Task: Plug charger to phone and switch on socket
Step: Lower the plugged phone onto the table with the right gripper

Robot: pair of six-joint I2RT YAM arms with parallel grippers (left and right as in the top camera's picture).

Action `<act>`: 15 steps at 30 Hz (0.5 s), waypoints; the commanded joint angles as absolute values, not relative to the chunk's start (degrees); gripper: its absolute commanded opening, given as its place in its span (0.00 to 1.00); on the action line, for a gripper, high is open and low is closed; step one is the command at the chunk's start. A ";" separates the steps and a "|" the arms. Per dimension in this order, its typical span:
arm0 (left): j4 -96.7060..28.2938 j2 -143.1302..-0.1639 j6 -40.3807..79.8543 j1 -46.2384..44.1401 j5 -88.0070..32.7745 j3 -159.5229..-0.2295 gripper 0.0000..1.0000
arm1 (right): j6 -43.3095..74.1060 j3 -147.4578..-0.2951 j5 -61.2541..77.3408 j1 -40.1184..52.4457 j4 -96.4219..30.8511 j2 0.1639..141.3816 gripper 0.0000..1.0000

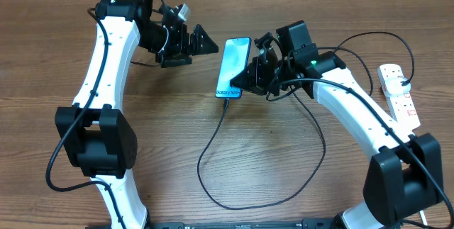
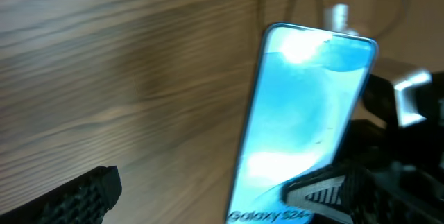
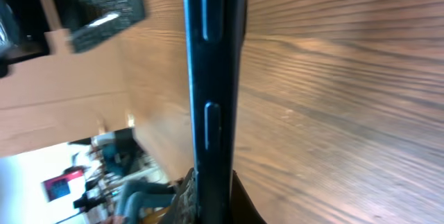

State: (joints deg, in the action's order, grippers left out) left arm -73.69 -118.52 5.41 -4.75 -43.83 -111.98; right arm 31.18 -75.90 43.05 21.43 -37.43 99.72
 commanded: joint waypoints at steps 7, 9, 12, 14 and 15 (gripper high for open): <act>-78.11 -117.64 12.47 -4.43 -6.79 -112.22 1.00 | 28.05 -76.84 34.11 25.45 -36.82 106.37 0.04; -78.00 -117.64 12.45 -4.43 -4.67 -112.22 1.00 | 28.38 -76.84 33.08 26.61 -36.62 107.20 0.04; -77.17 -117.64 12.45 -4.43 -4.05 -112.22 1.00 | 30.17 -76.84 28.62 28.67 -36.56 107.87 0.04; -77.08 -117.64 12.47 -4.43 -4.05 -112.22 1.00 | 31.88 -76.84 25.32 30.28 -36.23 108.20 0.04; -77.08 -117.64 12.45 -4.43 -4.05 -112.22 1.00 | 31.92 -76.84 24.77 30.94 -35.79 108.40 0.04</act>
